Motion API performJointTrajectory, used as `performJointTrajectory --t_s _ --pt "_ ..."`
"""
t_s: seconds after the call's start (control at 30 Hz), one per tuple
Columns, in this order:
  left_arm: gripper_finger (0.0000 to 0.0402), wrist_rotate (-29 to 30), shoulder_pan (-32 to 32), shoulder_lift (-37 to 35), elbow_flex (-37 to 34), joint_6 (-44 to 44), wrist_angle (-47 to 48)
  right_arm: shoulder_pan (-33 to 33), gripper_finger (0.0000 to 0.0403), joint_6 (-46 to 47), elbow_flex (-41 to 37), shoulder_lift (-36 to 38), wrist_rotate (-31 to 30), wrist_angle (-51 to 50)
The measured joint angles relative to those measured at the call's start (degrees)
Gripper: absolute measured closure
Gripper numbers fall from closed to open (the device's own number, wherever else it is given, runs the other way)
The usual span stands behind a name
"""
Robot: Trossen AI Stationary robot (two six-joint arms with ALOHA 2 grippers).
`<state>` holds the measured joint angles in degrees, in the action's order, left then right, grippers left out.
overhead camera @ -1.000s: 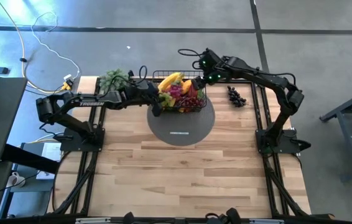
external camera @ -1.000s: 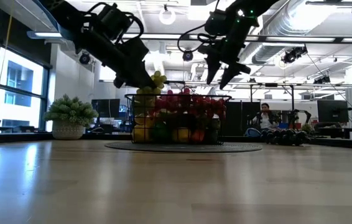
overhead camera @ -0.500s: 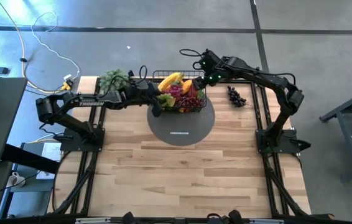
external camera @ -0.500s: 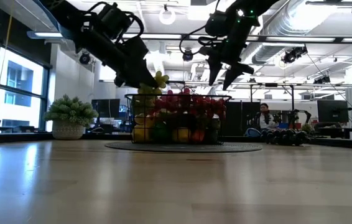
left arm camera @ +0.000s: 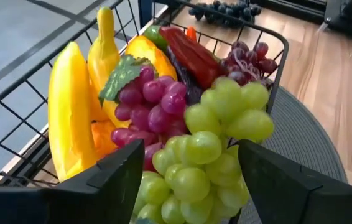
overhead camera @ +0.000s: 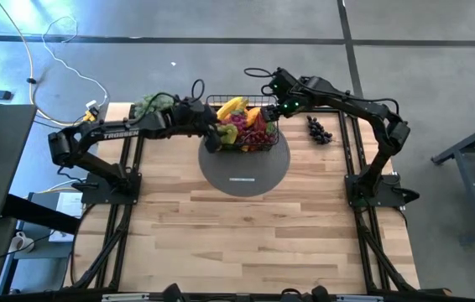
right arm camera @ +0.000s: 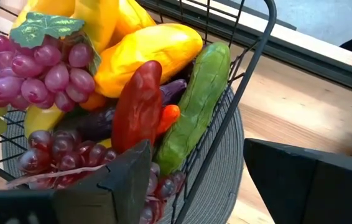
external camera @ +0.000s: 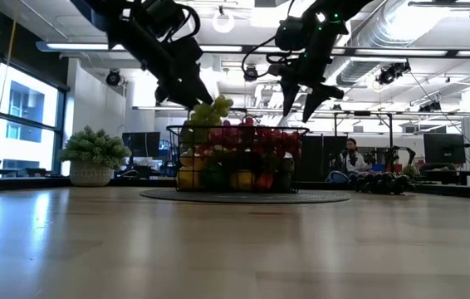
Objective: Build produce basket
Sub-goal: Put the green grapes into the black wire basket, then put the purple grapes into the black wire basket
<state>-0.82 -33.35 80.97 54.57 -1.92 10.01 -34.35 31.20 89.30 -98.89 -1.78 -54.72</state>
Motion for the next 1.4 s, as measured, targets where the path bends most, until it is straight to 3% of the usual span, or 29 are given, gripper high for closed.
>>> performJointTrajectory --t_s 0.4,0.87,1.4 --pt "0.0151 -0.04 -3.49 -0.02 6.76 0.69 7.93 -0.83 0.0165 -0.34 0.00 0.00 -7.12 -4.98" --pt "0.0151 -0.02 -9.48 -0.02 13.90 2.63 8.28 -6.71 0.0165 -11.03 -0.19 0.00 -6.04 -13.40" --pt "0.0151 0.00 -16.71 -0.02 15.10 2.57 7.77 -14.87 0.0165 -13.71 -13.79 -0.02 -3.93 -10.58"
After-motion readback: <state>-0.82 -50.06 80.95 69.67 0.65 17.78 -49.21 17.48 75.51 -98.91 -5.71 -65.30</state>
